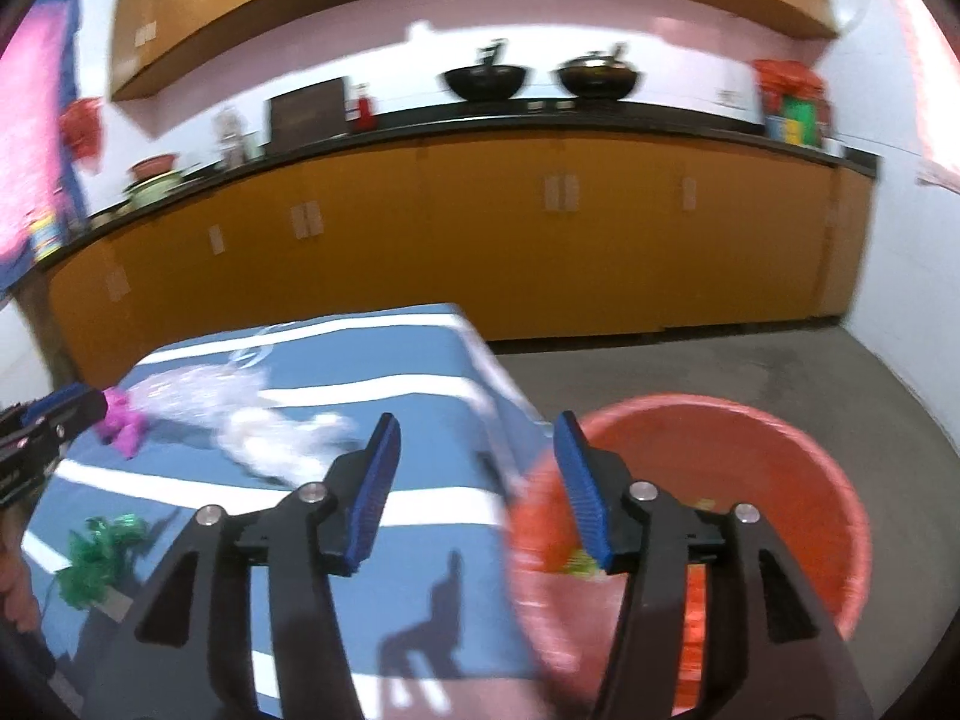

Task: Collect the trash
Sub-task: 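Move both tools back over the pink and clear bags on the table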

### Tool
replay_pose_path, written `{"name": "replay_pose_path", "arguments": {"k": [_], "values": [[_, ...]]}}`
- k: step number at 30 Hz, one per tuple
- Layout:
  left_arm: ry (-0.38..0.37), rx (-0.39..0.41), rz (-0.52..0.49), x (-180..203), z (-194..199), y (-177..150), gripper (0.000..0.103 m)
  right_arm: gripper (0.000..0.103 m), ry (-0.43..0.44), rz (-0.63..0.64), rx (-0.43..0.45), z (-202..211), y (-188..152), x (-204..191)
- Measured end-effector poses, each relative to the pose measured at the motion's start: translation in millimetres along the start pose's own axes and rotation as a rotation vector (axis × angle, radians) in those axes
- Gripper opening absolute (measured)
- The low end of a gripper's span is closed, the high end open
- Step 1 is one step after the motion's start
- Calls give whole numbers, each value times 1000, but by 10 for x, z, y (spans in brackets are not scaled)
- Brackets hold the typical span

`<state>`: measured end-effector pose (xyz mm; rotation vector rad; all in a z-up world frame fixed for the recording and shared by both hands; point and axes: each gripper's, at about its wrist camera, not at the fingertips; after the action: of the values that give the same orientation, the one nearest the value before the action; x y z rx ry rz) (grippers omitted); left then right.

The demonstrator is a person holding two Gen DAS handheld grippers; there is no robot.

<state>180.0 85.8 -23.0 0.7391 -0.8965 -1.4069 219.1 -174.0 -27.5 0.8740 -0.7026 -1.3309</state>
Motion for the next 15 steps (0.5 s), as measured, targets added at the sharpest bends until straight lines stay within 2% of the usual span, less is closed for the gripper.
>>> {"name": "replay_pose_path", "arguments": {"k": [7,11,15], "values": [[170,-6,122,-803,69,-143,54,69,126,99,-59,-394,-31,-854],[217,0,144,-1066,116,-202,58,76,140,145,-78,-629,-53,-1176],[248,1,151,-1284,50,-194,63,78,123,207,-99,-854,-65,-1397]]}}
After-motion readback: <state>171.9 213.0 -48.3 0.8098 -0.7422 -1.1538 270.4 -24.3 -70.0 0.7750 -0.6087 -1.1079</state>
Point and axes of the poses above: each gripper's, at about its wrist camera, not at the fingertips, and z roughly against the way its jaws point, x to its right, y to its top, and after that the axes turned 5 degrees about -y, right-handed
